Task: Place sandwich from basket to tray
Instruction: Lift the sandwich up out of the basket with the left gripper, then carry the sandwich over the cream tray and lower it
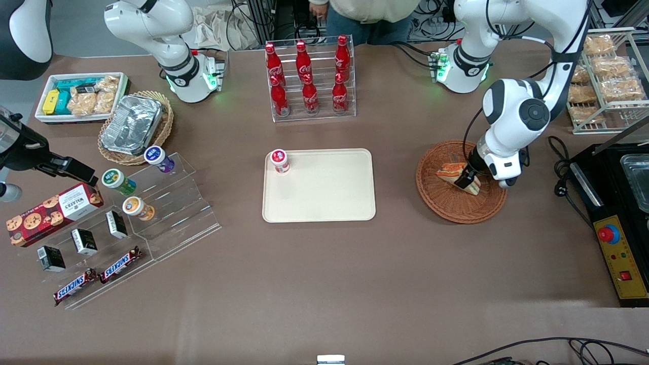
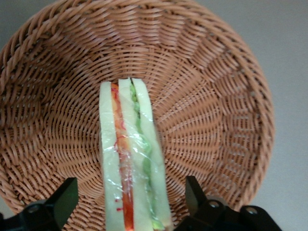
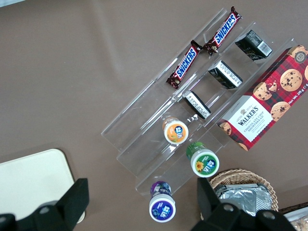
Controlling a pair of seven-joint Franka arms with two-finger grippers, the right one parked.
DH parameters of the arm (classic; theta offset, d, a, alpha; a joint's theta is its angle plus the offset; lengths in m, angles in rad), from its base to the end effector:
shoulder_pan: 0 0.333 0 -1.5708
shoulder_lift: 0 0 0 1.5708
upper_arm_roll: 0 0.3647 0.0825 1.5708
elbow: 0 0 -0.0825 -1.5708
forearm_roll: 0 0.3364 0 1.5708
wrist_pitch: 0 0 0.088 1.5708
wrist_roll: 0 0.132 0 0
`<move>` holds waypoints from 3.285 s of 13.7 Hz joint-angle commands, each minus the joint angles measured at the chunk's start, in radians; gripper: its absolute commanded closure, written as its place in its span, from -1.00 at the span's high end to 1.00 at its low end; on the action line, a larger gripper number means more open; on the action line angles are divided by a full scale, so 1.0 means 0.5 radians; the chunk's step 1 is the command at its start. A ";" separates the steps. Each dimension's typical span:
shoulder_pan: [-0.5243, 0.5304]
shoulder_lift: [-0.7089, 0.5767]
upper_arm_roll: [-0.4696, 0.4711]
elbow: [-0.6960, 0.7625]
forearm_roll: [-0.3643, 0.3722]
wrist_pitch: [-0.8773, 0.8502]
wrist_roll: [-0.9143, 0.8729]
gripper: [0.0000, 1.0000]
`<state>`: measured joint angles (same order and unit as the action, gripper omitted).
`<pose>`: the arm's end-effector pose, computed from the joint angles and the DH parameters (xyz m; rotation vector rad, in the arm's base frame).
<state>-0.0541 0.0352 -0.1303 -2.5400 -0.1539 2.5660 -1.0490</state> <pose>0.4249 -0.0790 0.3223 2.7020 1.4660 -0.0895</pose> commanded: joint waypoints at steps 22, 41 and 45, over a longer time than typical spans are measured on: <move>-0.042 -0.172 -0.144 1.579 0.108 -2.003 0.456 -1.00; -0.615 0.607 -0.522 1.466 0.314 -1.003 0.610 -1.00; -0.686 0.776 -0.522 1.469 0.320 -0.801 0.675 -1.00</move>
<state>-0.3705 0.3843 -0.3938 -1.8269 -0.0155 2.1302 -0.7303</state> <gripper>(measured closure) 0.872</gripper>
